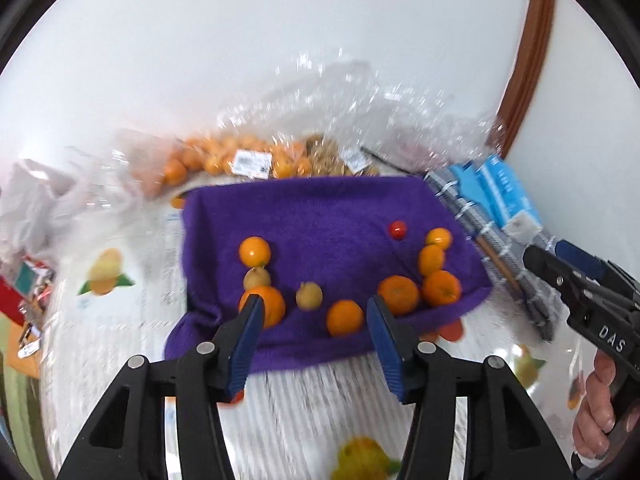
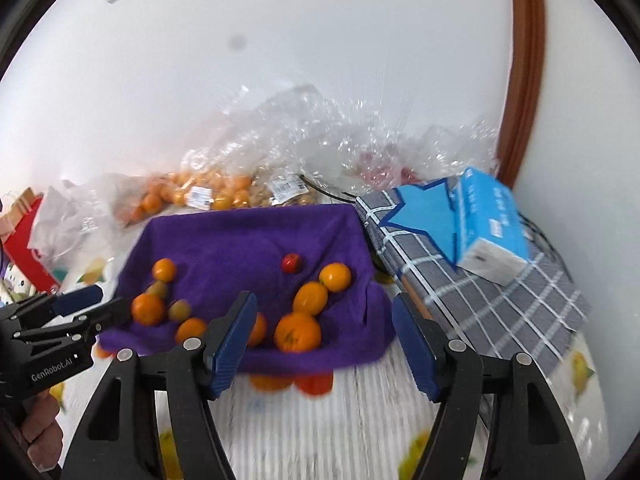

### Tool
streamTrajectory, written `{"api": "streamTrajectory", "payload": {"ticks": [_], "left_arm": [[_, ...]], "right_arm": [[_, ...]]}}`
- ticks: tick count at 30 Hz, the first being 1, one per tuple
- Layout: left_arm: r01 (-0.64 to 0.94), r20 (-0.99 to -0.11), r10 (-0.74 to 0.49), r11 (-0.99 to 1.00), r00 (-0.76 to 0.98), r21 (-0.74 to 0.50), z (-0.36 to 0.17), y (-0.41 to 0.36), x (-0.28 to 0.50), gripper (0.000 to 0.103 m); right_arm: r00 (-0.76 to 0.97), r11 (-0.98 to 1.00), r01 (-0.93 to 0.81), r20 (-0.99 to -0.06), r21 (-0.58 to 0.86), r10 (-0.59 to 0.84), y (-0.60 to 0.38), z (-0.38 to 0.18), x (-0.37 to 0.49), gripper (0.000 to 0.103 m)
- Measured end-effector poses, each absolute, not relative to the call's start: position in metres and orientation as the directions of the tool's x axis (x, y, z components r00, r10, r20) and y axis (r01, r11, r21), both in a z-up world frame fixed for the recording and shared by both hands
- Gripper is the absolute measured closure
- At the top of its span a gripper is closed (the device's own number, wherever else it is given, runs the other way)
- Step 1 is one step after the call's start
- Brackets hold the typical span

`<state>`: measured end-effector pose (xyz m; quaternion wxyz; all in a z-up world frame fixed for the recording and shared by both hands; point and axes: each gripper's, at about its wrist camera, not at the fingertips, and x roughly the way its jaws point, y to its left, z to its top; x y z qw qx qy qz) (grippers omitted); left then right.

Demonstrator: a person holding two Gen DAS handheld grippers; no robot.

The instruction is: Organize fruits

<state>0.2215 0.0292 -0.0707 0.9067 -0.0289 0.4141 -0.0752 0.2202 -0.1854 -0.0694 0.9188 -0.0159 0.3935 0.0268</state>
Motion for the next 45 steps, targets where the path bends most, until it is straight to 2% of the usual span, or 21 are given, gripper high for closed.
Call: {"api": "streamTrajectory", "payload": {"ticks": [4,8,9,13,16,45], "left_arm": [[0.102,-0.714,-0.153,0.988,0.683,-0.114,-0.047,0.031,0.176,0.046],[0.085,-0.676,-0.12,0.993,0.727,-0.085,-0.025,0.029,0.13,0.031],[0.078,-0.67,-0.114,0.993,0.734,-0.084,-0.022,0.029,0.123,0.03],[0.053,-0.634,-0.089,0.996,0.768,-0.075,-0.007,0.029,0.094,0.027],[0.037,-0.618,-0.071,0.997,0.783,-0.068,-0.001,0.03,0.082,0.027],[0.009,-0.6,-0.056,0.997,0.798,-0.082,0.007,0.032,0.065,0.027]], "right_arm": [[0.708,0.997,-0.075,-0.705,-0.006,0.049,-0.184,-0.044,0.175,0.034],[0.702,0.998,-0.055,-0.71,0.02,0.053,-0.191,-0.029,0.138,0.033],[0.707,0.998,-0.05,-0.705,0.022,0.051,-0.192,-0.027,0.128,0.033],[0.74,0.999,-0.027,-0.672,0.019,0.033,-0.197,-0.016,0.095,0.015],[0.743,0.999,-0.028,-0.668,0.034,0.044,-0.2,-0.013,0.078,0.008],[0.746,1.0,-0.001,-0.666,-0.009,-0.005,-0.199,-0.005,0.057,0.008]]}}
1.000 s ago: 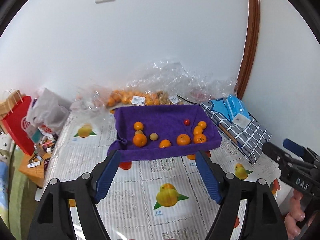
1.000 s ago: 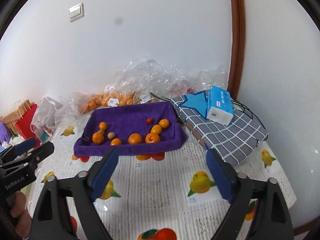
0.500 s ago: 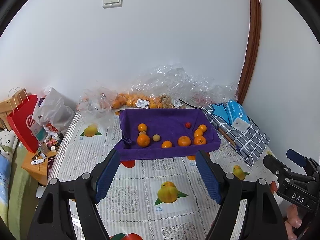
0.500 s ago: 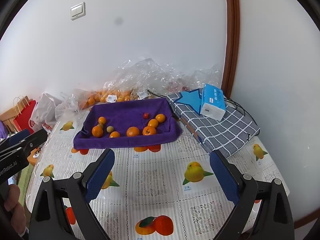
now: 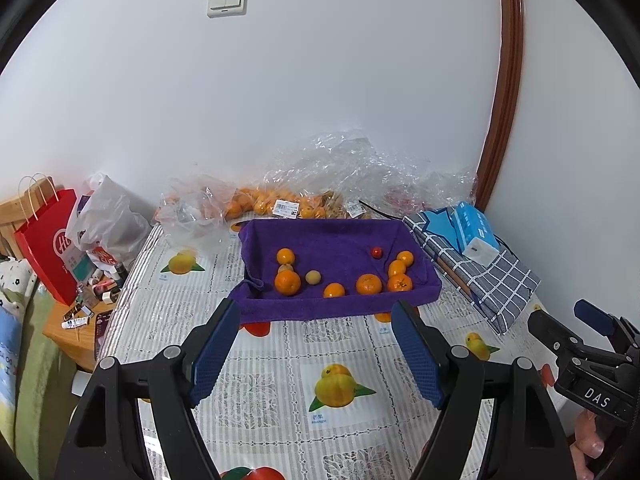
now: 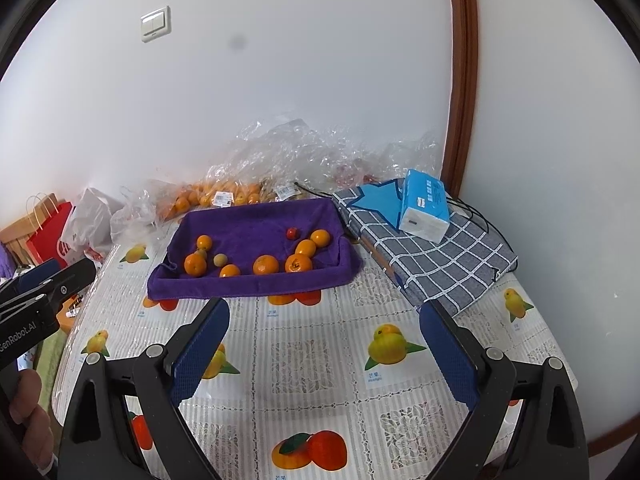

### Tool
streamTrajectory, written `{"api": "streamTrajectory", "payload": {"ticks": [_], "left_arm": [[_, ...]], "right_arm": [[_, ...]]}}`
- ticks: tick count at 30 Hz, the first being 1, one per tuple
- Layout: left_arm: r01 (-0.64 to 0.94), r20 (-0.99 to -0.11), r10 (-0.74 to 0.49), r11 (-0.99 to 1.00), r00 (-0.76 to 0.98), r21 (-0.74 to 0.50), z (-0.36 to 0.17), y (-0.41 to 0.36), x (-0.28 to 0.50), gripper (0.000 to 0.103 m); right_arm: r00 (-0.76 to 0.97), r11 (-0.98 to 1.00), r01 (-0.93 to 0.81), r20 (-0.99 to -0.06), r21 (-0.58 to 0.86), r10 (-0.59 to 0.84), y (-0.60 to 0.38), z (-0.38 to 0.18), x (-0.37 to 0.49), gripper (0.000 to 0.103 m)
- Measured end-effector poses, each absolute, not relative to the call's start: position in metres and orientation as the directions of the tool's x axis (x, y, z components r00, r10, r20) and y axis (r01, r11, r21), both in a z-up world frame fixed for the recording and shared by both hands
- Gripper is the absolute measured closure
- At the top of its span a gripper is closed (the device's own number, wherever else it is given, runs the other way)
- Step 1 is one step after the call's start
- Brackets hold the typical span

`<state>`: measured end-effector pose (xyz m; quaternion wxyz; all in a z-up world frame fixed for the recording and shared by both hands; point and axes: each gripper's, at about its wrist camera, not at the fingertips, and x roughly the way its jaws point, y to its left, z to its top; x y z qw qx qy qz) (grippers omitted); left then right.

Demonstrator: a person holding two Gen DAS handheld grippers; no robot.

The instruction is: Organize fruits

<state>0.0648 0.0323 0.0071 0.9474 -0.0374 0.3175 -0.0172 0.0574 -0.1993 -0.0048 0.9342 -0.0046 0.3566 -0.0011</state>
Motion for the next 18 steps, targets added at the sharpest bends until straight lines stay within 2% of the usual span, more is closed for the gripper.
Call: {"api": "streamTrajectory", "payload": {"ticks": [18], "left_arm": [[0.006,-0.599,-0.054,0.997,0.799,-0.081,0.0066,0.0321,0.0645,0.027]], "right_arm": [[0.745,1.0,0.001,-0.667,-0.004,-0.003,-0.1983,-0.0051,0.0582,0.008]]}}
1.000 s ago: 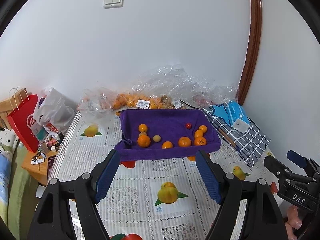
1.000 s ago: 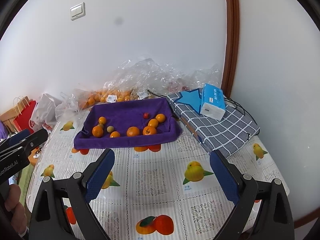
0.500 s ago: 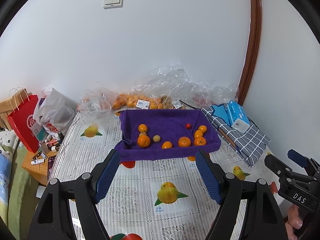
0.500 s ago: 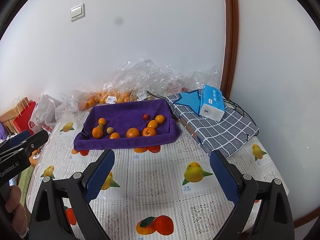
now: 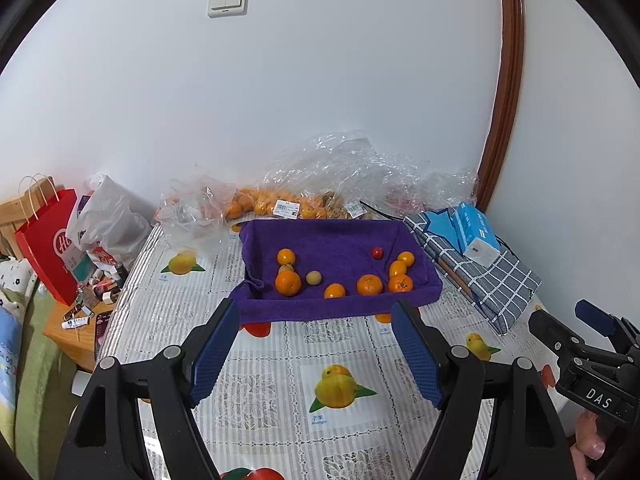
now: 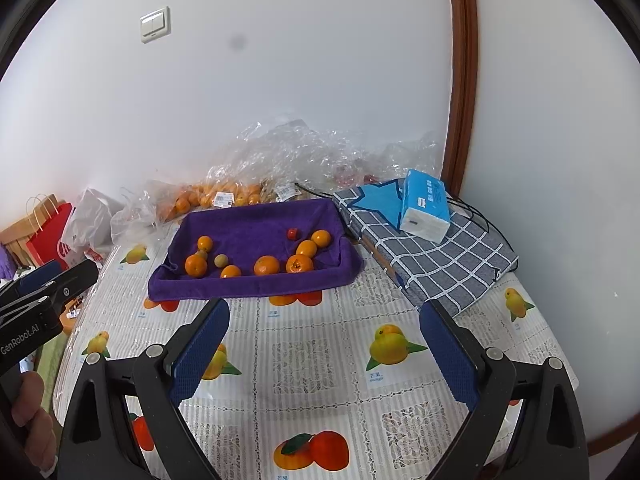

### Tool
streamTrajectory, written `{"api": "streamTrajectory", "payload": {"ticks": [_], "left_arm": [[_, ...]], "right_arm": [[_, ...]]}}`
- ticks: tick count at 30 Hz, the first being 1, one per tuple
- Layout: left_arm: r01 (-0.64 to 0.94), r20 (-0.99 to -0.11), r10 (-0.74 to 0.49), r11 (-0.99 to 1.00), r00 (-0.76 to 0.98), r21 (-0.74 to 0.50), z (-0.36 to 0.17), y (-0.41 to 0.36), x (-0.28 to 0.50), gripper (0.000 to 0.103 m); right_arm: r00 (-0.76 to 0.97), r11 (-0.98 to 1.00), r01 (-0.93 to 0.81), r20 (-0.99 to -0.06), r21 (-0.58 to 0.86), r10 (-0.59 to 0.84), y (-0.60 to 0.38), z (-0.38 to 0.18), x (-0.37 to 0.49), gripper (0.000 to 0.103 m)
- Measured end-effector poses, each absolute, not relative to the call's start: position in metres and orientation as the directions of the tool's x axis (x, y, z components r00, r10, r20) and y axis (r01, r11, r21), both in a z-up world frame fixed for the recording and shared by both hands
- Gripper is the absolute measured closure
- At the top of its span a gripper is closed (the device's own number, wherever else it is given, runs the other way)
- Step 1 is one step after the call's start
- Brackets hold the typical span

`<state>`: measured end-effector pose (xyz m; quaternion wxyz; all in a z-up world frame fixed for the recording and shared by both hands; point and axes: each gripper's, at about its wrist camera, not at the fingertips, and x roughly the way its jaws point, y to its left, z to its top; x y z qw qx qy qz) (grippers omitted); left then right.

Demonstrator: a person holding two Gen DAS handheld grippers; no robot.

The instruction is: Organize fruits

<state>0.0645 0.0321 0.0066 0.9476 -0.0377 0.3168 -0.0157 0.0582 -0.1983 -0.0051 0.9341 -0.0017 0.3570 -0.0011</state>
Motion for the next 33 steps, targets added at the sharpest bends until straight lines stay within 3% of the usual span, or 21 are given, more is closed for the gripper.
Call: {"api": "streamTrajectory", "payload": {"ticks": [33], "left_arm": [[-0.011,-0.591,-0.044,0.996,0.806,-0.09,0.011,0.039,0.066,0.027]], "right_arm": [[0.745,1.0,-0.009,-0.667,-0.002,0.005,-0.189,-0.005,0.062,0.008]]}}
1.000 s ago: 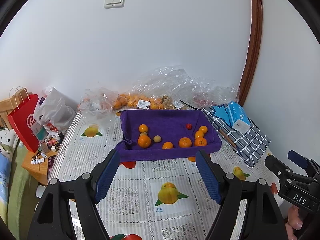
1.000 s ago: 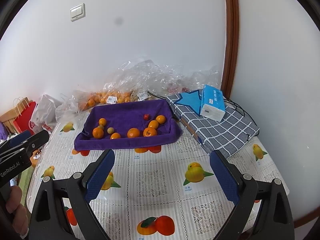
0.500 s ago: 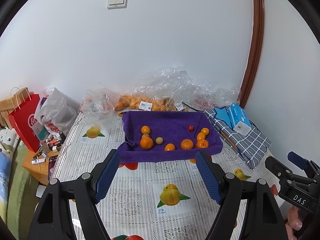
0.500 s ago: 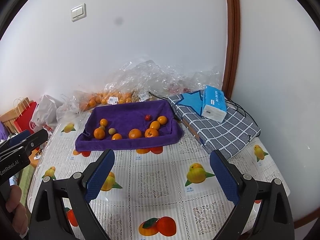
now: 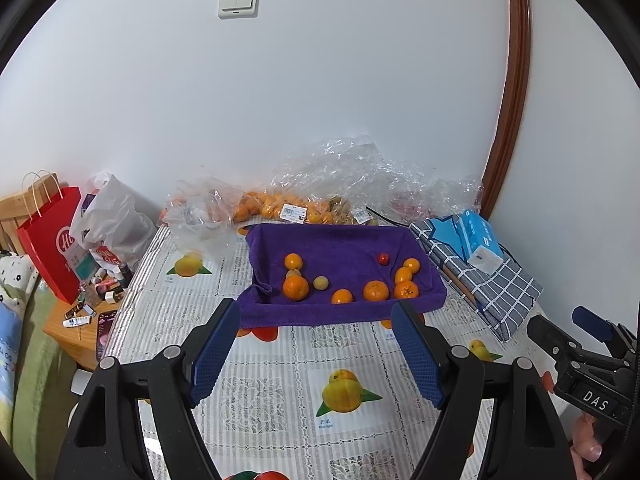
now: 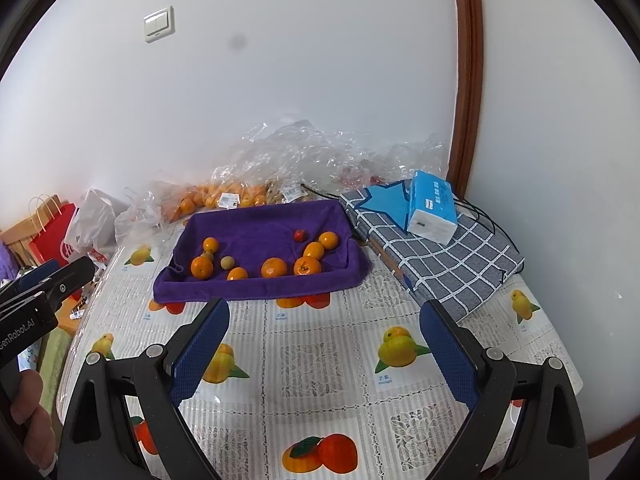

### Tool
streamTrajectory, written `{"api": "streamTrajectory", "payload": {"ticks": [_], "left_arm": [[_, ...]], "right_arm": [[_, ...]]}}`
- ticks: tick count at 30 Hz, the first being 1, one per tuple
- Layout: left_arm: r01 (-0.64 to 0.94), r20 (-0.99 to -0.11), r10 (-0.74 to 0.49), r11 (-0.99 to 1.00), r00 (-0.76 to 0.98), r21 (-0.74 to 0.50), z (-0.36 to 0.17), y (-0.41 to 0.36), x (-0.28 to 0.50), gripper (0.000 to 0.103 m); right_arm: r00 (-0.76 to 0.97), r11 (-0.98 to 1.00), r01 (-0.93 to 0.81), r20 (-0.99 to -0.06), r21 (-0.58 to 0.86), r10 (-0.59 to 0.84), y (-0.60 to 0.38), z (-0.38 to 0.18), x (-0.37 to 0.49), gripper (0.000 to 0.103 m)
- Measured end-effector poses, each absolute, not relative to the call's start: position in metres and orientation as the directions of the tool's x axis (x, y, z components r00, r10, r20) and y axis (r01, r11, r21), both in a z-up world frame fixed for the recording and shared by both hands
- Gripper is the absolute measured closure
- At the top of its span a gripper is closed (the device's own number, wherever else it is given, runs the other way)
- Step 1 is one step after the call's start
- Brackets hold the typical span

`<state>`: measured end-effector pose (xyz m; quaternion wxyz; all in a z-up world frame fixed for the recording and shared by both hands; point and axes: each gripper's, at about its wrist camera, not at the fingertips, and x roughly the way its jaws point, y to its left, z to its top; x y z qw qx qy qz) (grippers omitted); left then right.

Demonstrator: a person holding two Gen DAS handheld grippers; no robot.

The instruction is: Organize fruits

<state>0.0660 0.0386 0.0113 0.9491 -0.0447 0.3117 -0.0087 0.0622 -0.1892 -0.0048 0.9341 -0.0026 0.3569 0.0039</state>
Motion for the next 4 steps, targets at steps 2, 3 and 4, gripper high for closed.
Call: {"api": "streamTrajectory", "payload": {"ticks": [2,3,4], "left_arm": [[-0.014,-0.591,-0.044,0.996,0.806,-0.092,0.0116,0.0388,0.066,0.027],[-0.011,-0.59,-0.046,0.996,0.806,-0.093,0.0116,0.0389,0.0662,0.027],[-0.012,-0.59,-0.045,0.996,0.806,-0.092,0.0116,0.0388,0.0668,0.027]], "right_arm": [[0.745,1.0,-0.008,-0.667,-0.004,0.003,-0.1889,-0.0048,0.0619,0.008],[0.745,1.0,-0.009,-0.667,-0.004,0.004,-0.1887,-0.0055,0.0617,0.008],[0.744,1.0,-0.009,-0.668,-0.005,0.003,-0.1877,-0.0063,0.0622,0.008]]}}
